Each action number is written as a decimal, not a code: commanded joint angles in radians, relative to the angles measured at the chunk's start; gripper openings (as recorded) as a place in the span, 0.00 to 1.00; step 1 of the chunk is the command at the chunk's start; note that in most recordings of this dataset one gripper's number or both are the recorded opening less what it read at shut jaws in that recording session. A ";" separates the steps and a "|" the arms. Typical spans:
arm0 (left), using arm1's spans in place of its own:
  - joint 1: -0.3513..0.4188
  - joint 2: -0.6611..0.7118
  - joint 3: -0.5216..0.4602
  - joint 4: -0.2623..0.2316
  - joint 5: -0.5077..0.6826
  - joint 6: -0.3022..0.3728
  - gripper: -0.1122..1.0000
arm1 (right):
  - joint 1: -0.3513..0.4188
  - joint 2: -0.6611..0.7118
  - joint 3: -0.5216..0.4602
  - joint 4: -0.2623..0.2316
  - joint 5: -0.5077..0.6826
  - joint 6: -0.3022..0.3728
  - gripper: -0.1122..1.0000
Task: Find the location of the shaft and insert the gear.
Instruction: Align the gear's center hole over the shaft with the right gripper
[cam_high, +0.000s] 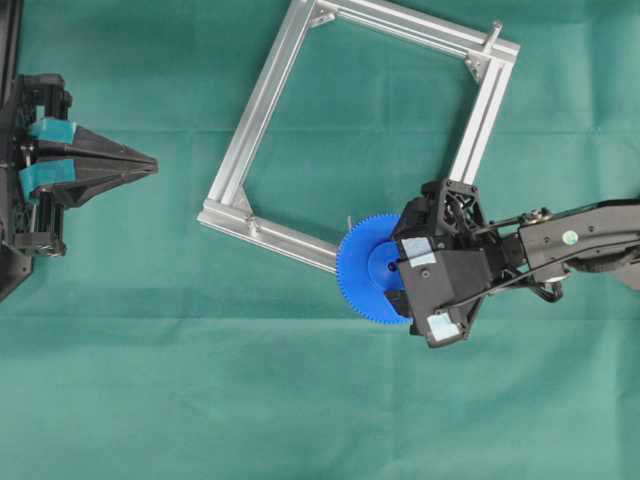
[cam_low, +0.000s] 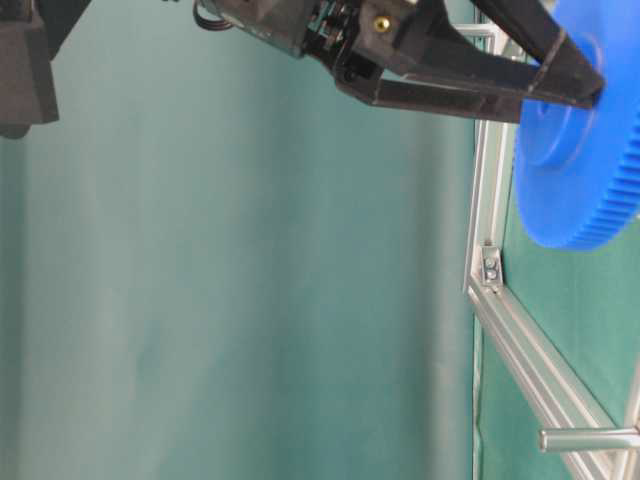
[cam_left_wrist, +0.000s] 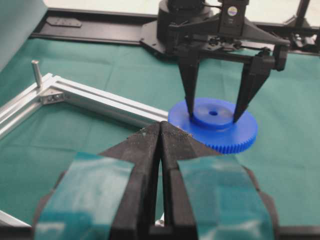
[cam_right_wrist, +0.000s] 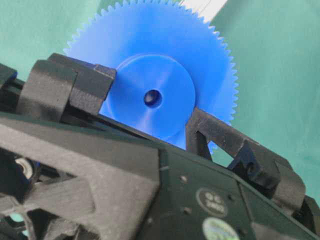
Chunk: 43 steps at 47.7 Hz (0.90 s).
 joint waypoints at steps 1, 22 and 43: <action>-0.002 0.005 -0.029 -0.003 -0.003 0.000 0.10 | -0.021 -0.012 -0.018 -0.003 -0.011 0.002 0.72; -0.002 0.005 -0.029 -0.003 0.000 0.000 0.10 | -0.021 0.018 -0.060 -0.002 0.000 -0.002 0.72; -0.002 0.005 -0.029 -0.002 0.000 0.000 0.10 | -0.021 0.018 -0.078 -0.002 0.037 -0.002 0.72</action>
